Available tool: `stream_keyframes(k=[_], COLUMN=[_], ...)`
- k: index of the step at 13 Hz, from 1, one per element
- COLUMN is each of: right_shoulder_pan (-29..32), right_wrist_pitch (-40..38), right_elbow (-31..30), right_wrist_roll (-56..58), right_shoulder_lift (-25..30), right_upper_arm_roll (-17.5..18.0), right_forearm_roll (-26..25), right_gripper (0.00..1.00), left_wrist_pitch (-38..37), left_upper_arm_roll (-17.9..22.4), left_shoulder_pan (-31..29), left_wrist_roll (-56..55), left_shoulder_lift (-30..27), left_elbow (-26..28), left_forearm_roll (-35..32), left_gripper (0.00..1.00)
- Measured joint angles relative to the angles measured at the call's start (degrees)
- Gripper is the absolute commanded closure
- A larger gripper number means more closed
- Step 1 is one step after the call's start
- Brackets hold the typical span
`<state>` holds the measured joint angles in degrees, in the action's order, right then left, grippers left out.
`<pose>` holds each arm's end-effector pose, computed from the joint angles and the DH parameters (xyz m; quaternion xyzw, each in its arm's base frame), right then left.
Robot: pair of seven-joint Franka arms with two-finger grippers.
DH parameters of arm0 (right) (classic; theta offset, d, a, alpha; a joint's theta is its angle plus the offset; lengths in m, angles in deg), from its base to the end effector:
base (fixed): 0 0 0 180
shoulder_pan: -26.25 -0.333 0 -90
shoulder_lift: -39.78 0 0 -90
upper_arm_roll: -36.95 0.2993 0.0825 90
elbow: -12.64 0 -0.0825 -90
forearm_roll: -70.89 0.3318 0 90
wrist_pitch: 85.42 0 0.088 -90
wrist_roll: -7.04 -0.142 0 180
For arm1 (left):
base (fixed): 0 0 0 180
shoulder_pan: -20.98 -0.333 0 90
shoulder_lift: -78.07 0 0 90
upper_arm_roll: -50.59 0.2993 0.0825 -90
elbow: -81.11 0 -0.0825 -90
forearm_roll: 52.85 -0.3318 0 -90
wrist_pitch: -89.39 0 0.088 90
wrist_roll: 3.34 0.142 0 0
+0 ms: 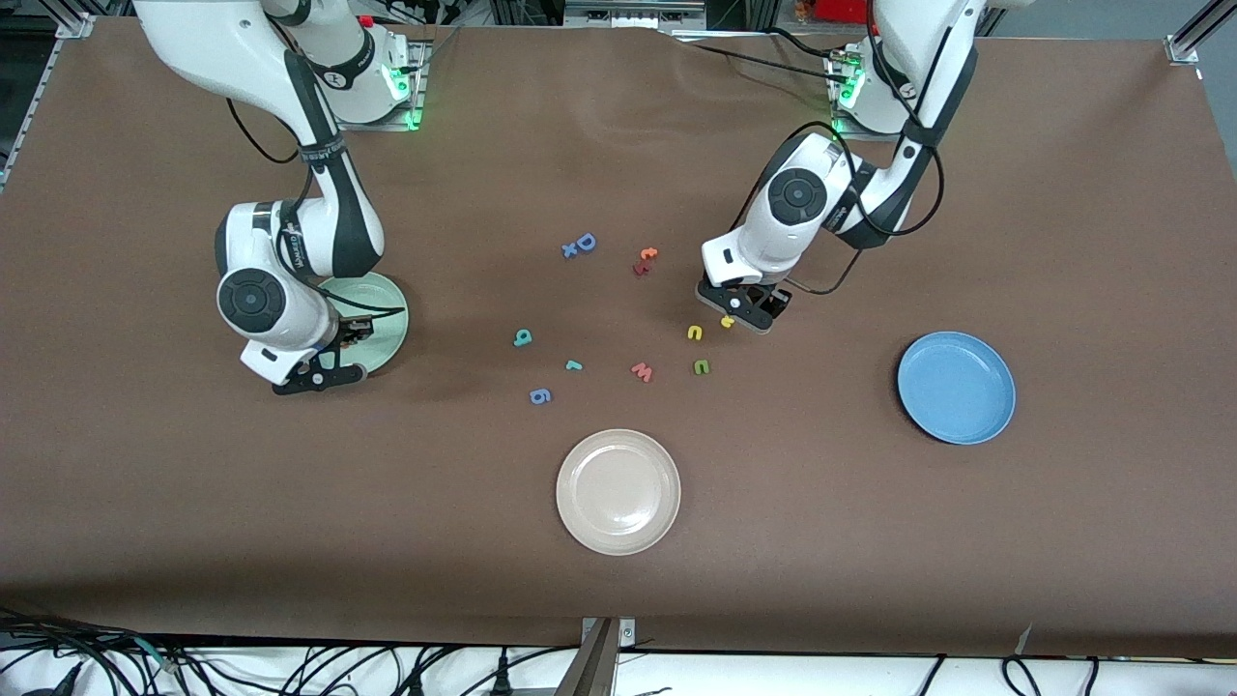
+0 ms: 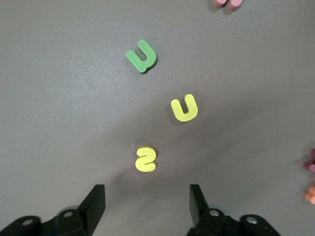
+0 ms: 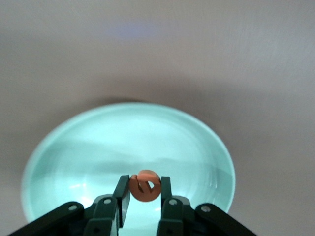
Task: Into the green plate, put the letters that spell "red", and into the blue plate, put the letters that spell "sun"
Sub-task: 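Drop the orange letter onto the green plate while the left gripper lowers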
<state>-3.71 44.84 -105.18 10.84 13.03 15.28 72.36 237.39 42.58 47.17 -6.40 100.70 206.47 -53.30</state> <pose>0.5176 0.0734 0.1979 0.9858 0.1044 -0.1046 0.0803 0.4339 -0.2968 0.1999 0.9636 -0.2664 -0.0060 0.0241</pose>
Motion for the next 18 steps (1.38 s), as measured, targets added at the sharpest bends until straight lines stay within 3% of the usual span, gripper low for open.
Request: stream_keyframes(k=[1,2,3,9,10,13,15,18], right_shoulder_pan=[0.71,1.33,1.65,1.34,1.18,0.49,-0.23,-1.81], right_wrist_pitch=[1.58,2.26,2.37,1.20,-0.42,-3.85,-3.85,-3.34], right_elbow=[-2.00,-3.01,-3.29,-2.24,-1.70,0.28,1.30,2.60], right_wrist_roll=[-0.01,-0.01,-0.01,-1.13,-3.33,-17.66,-28.14,-41.14], right_shoulder_lift=[-0.21,-0.35,-0.39,2.88,4.31,7.02,7.02,6.47], right_upper_arm_roll=[-0.02,-0.03,-0.03,0.51,1.61,8.78,12.91,15.83], right_forearm_roll=[0.00,0.00,0.00,0.17,0.25,0.32,0.32,0.31], right_gripper=[0.78,0.62,0.23,0.22,0.22,0.23,0.23,0.24], left_wrist_pitch=[0.96,1.80,2.33,5.05,5.20,6.20,6.25,6.26], left_upper_arm_roll=[0.71,1.60,2.09,3.56,3.56,4.16,4.32,4.41], left_shoulder_pan=[0.80,1.57,2.01,3.15,3.47,4.45,4.68,4.74], left_wrist_roll=[0.00,0.00,0.00,0.01,0.01,0.00,0.00,0.00], left_shoulder_lift=[0.77,1.49,2.03,4.20,4.45,4.93,4.85,4.86], left_elbow=[0.03,0.04,0.04,0.03,0.03,-0.07,-0.29,-0.45], left_forearm_roll=[-0.84,-1.19,-1.26,-1.27,-1.27,-1.28,-1.28,-1.28], left_gripper=[0.26,0.27,0.28,0.29,0.29,0.47,0.52,0.51])
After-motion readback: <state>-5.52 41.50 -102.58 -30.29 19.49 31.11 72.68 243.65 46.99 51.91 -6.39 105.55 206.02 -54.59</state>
